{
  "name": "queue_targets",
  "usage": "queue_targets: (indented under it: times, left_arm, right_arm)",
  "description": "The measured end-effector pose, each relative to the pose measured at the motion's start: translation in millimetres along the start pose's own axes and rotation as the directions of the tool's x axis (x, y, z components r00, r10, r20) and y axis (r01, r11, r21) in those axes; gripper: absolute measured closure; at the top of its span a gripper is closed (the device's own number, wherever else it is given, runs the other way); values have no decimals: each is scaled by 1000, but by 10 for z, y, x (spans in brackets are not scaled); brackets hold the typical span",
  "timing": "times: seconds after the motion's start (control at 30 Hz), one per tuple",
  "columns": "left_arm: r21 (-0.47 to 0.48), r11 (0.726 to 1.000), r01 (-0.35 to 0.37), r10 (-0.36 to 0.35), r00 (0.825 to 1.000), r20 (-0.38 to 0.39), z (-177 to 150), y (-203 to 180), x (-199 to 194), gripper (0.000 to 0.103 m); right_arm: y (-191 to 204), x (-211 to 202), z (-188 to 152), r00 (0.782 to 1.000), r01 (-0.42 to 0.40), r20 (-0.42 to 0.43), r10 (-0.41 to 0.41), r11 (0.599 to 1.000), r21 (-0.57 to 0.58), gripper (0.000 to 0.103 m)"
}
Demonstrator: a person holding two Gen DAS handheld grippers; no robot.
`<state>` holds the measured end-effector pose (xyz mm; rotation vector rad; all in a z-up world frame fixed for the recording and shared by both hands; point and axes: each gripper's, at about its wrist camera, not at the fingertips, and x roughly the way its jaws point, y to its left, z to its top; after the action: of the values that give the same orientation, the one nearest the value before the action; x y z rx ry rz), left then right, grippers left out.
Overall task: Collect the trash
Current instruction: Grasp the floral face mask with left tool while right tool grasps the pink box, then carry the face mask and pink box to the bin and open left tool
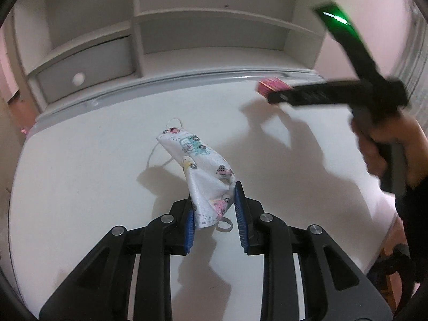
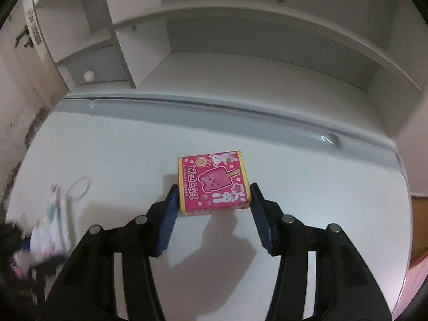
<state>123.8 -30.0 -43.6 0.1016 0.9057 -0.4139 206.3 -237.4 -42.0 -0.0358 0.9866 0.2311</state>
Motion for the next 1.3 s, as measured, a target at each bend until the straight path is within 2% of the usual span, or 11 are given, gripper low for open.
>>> queue_targets:
  times: [0.13,0.27,0.4,0.47,0.57,0.67,0.73,0.83,0.93,1.17,1.3]
  left_arm:
    - [41,998,55,-56,998,26,104,-431,4,78]
    - [149,980,131,-137,990,28,183,-1149,51,78]
    - [279,930,241,-250,968,-5,175,-2040,114,78]
    - [348,892,288,-299,954,-22,115,-2509,140,78]
    - [424,815,394,-395,914,-89,-45,-3230,189,78]
    - [469,724,506,-479,858,-187,-294,-3917,243,78]
    - [483,655,581,-522,810,-267,-521,-4378,313,78]
    - [477,593,648,-539,760,-363,-828,-4824,566,78]
    - [471,573,670,-519,742,-424,-1122,-5080,877,78]
    - [415,639,648,-405,742,-535,-1572,-5319,1742,78]
    - [429,653,624,-377,760,-530,-1702,-5410,1877,77]
  right_arm:
    - [-608,-611,-624,998,31,52,-37,993,118,51]
    - [-1300,-1216,-1432,982,143,78,-170,950,277,51]
    - [-1925,-1678,-2332,950,250,50,-308,848,468,51]
    - [-2221,-1885,-2861,931,295,10,-365,768,568,51]
    - [-2546,-2053,-3529,902,362,-74,-425,653,665,51]
    - [-2808,-2166,-4099,885,394,-140,-445,552,735,51]
    - [-2959,-2182,-4374,885,396,-172,-433,504,768,51]
    - [-3142,-2099,-4676,885,406,-226,-407,437,803,51]
    - [-3282,-2004,-4896,892,406,-262,-369,398,823,51]
    - [-3311,-1723,-5005,899,414,-301,-318,394,820,51]
    - [-3319,-1663,-5050,902,416,-311,-300,403,815,51]
